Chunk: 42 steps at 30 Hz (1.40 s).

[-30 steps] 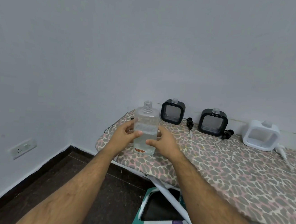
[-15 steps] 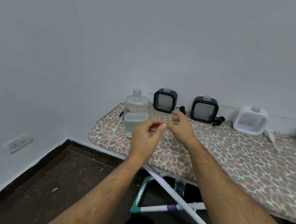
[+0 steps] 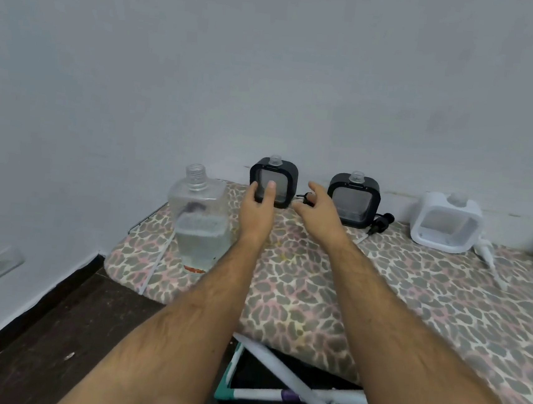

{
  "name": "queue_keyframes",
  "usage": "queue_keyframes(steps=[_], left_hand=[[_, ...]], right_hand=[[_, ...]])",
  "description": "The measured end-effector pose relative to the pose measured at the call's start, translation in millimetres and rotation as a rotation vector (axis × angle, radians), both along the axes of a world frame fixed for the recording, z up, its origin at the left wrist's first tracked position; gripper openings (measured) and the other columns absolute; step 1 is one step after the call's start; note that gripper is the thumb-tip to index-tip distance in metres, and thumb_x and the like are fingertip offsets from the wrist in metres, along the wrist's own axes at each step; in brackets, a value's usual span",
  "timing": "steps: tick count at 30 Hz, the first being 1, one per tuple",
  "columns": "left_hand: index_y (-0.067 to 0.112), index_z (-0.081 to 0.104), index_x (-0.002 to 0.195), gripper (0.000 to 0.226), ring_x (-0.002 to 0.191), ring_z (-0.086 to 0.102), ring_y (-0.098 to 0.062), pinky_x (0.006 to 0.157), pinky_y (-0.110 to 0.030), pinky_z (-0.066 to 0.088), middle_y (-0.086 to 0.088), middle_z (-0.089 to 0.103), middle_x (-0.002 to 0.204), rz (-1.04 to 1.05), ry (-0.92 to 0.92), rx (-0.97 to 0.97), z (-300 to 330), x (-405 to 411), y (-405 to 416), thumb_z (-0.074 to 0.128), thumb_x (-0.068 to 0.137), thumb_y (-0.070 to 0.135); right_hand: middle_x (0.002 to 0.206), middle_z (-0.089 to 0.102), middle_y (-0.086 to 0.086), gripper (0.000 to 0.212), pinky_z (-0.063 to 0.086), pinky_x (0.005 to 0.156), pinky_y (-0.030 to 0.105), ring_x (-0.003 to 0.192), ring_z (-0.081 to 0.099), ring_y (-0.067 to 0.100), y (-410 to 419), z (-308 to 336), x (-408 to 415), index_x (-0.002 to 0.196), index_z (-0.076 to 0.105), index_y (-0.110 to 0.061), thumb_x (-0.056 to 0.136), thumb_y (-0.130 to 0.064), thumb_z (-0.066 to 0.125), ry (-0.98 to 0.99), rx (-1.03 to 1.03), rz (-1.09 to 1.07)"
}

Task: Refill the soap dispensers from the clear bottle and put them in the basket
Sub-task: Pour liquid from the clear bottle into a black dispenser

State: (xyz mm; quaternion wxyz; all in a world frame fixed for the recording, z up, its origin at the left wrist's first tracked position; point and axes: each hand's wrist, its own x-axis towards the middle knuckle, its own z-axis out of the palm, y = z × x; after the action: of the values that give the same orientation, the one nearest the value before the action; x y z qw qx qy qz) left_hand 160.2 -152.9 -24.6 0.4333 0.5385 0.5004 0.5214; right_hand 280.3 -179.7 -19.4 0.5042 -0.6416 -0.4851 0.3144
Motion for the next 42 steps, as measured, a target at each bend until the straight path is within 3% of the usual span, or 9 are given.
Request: queue_keyframes(steps=[2, 8, 12, 15, 21, 27, 31, 35, 42], left_hand=[[0.015, 0.033, 0.152, 0.068, 0.138, 0.042, -0.021, 0.109, -0.031, 0.036, -0.006, 0.041, 0.153, 0.049, -0.011, -0.014, -9, 7, 18, 0.049, 0.097, 0.053], [0.014, 0.031, 0.152, 0.069, 0.141, 0.036, -0.018, 0.113, -0.034, 0.030, -0.003, 0.036, 0.156, 0.215, -0.021, 0.007, -22, 28, 66, 0.045, 0.098, 0.056], [0.017, 0.027, 0.154, 0.071, 0.146, 0.030, -0.021, 0.117, -0.039, 0.027, -0.002, 0.031, 0.159, 0.265, -0.030, -0.019, -26, 36, 91, 0.037, 0.098, 0.060], [0.020, 0.035, 0.151, 0.067, 0.141, 0.038, -0.020, 0.116, -0.042, 0.032, 0.000, 0.041, 0.154, 0.255, -0.052, 0.005, -29, 37, 106, 0.034, 0.098, 0.062], [0.021, 0.047, 0.142, 0.071, 0.130, 0.050, -0.018, 0.109, -0.044, 0.042, 0.002, 0.053, 0.142, 0.262, -0.088, 0.038, -33, 40, 103, 0.030, 0.092, 0.069], [0.019, 0.046, 0.143, 0.063, 0.131, 0.049, -0.016, 0.111, -0.041, 0.040, 0.003, 0.053, 0.143, 0.236, -0.094, 0.054, -18, 40, 63, 0.033, 0.098, 0.061], [0.020, 0.050, 0.140, 0.061, 0.126, 0.053, -0.015, 0.107, -0.043, 0.044, 0.003, 0.057, 0.137, 0.190, -0.109, 0.097, -12, 38, 25, 0.035, 0.097, 0.061], [0.020, 0.051, 0.138, 0.050, 0.119, 0.056, -0.011, 0.103, -0.037, 0.047, 0.005, 0.060, 0.130, 0.112, -0.104, 0.129, -8, 32, -27, 0.037, 0.102, 0.052], [0.020, 0.049, 0.139, 0.050, 0.119, 0.056, -0.011, 0.100, -0.029, 0.047, 0.008, 0.059, 0.127, -0.034, -0.138, 0.086, -15, 11, -102, 0.038, 0.102, 0.051]], right_hand=[[0.158, 0.035, 0.009, 0.070, 0.046, 0.107, 0.041, 0.136, 0.044, 0.022, 22, -3, -2, 0.156, 0.027, -0.024, 0.096, -0.023, 0.063, 0.025, -0.011, -0.007], [0.155, 0.040, 0.009, 0.073, 0.039, 0.114, 0.046, 0.139, 0.043, 0.027, 80, -13, 2, 0.155, 0.026, -0.022, 0.094, -0.022, 0.066, 0.009, -0.030, -0.048], [0.148, 0.049, 0.006, 0.071, 0.039, 0.113, 0.047, 0.134, 0.048, 0.026, 100, -23, 5, 0.153, 0.031, -0.019, 0.092, -0.020, 0.069, -0.036, -0.031, -0.070], [0.132, 0.061, 0.002, 0.057, 0.046, 0.106, 0.042, 0.122, 0.058, 0.023, 110, -26, 6, 0.142, 0.044, -0.018, 0.091, -0.015, 0.068, -0.044, -0.006, -0.064], [0.129, 0.064, 0.001, 0.053, 0.051, 0.100, 0.038, 0.115, 0.061, 0.021, 109, -23, 10, 0.140, 0.048, -0.019, 0.091, -0.012, 0.067, -0.044, 0.009, -0.088], [0.135, 0.061, 0.005, 0.059, 0.050, 0.103, 0.038, 0.119, 0.059, 0.021, 70, -9, 17, 0.145, 0.046, -0.016, 0.091, -0.011, 0.068, -0.066, 0.038, -0.078], [0.127, 0.064, 0.004, 0.057, 0.055, 0.078, 0.023, 0.106, 0.062, 0.017, 27, 3, 19, 0.142, 0.048, -0.016, 0.090, -0.008, 0.070, -0.070, 0.061, -0.073], [0.125, 0.064, 0.002, 0.058, 0.052, 0.096, 0.031, 0.109, 0.062, 0.016, -26, 11, 20, 0.141, 0.050, -0.016, 0.088, -0.009, 0.072, -0.110, 0.067, -0.091], [0.122, 0.062, 0.002, 0.067, 0.052, 0.100, 0.040, 0.110, 0.060, 0.016, -109, 5, 17, 0.142, 0.047, -0.015, 0.082, -0.009, 0.076, -0.112, 0.045, -0.099]])
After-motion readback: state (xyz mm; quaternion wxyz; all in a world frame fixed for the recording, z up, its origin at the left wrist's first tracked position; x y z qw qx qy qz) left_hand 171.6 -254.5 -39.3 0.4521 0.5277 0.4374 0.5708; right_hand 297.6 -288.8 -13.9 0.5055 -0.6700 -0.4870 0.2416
